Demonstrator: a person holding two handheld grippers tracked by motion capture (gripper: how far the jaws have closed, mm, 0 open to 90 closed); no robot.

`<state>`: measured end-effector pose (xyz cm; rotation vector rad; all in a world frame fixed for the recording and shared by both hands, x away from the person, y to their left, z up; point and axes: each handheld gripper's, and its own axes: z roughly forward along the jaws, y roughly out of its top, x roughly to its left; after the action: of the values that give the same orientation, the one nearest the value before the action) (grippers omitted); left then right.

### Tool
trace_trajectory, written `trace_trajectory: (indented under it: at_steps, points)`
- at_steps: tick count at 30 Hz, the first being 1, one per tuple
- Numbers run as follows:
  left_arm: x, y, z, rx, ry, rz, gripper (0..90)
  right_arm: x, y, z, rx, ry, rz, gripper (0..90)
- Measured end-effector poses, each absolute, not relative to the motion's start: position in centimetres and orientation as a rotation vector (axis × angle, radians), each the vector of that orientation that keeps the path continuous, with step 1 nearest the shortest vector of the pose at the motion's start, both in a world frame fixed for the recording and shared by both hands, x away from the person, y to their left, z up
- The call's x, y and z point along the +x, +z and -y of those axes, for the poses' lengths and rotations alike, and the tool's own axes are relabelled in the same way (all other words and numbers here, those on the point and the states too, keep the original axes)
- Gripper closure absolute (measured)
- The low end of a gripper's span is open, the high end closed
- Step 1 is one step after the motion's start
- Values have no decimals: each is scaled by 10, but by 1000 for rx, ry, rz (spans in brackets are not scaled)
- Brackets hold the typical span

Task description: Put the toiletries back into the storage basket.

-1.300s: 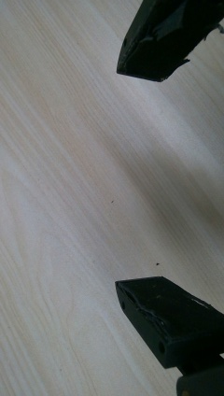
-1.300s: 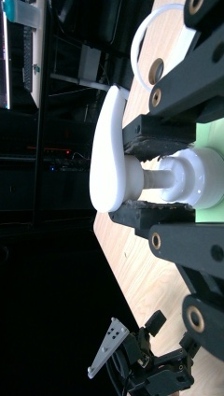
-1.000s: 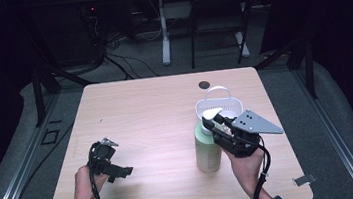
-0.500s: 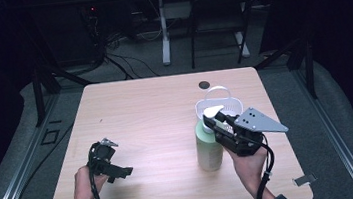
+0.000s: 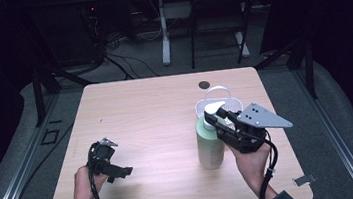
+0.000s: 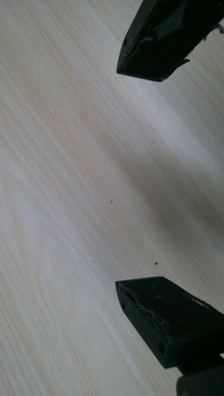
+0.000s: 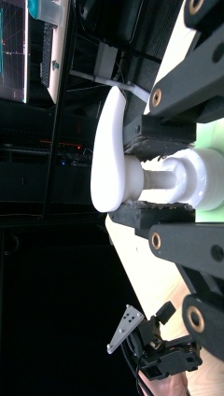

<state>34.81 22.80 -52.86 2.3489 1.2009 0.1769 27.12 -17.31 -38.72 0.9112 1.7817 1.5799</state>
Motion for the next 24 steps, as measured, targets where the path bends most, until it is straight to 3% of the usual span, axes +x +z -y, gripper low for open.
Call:
trace_trajectory:
  at_steps: [24]
  points:
    - [349, -529, -229, 2351, 168, -1192, 0, 276, -365, 187, 908, 1599, -1717, 679]
